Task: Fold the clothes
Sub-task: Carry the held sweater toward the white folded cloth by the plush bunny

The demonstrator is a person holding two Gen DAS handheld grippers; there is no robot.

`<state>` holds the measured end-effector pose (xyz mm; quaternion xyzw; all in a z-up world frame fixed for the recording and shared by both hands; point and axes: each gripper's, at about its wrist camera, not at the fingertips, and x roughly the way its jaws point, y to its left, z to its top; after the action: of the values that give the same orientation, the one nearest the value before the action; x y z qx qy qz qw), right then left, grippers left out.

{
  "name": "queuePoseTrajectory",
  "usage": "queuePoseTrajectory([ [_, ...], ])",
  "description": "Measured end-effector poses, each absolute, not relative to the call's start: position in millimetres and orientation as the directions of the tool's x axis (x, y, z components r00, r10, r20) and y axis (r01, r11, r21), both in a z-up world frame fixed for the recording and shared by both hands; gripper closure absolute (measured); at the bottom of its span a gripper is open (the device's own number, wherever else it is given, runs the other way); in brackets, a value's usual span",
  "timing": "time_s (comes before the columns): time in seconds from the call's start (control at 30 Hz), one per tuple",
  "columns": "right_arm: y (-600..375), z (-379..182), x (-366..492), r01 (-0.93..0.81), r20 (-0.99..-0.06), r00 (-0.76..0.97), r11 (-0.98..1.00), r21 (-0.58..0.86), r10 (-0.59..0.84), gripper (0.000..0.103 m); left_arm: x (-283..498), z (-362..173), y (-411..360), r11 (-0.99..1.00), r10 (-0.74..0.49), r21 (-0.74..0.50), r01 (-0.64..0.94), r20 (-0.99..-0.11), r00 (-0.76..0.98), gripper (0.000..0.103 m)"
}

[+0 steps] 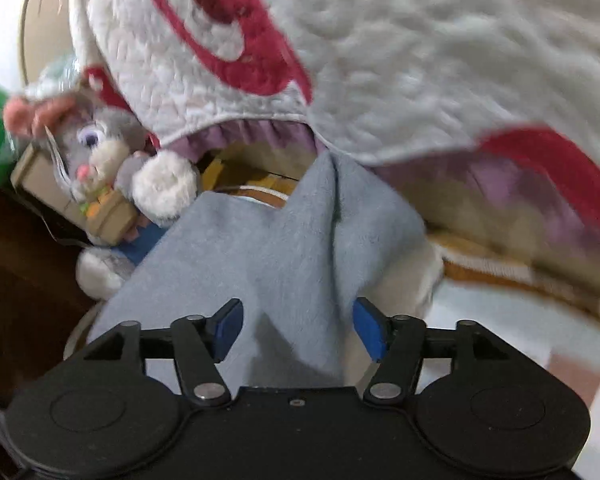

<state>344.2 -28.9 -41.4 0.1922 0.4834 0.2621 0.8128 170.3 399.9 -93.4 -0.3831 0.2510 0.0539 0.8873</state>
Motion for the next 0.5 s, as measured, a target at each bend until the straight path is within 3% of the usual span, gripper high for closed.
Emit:
queuePoseTrajectory([
  [0.17, -39, -75, 301, -0.119, -0.591, 0.215, 0.622, 0.774, 0.777, 0.027, 169, -96, 398, 0.699, -0.094, -0.652, -0.293, -0.490, 0.867, 0.080],
  [0.3, -27, -109, 280, -0.038, -0.598, 0.136, 0.607, 0.794, 0.790, 0.026, 169, -96, 397, 0.696, -0.088, -0.653, -0.299, -0.491, 0.867, 0.080],
  [0.5, -16, -143, 275, 0.054, -0.474, 0.283, 0.479, 0.876, 0.834, 0.022, 167, -95, 396, 0.700, -0.082, -0.645, -0.305, -0.498, 0.863, 0.079],
])
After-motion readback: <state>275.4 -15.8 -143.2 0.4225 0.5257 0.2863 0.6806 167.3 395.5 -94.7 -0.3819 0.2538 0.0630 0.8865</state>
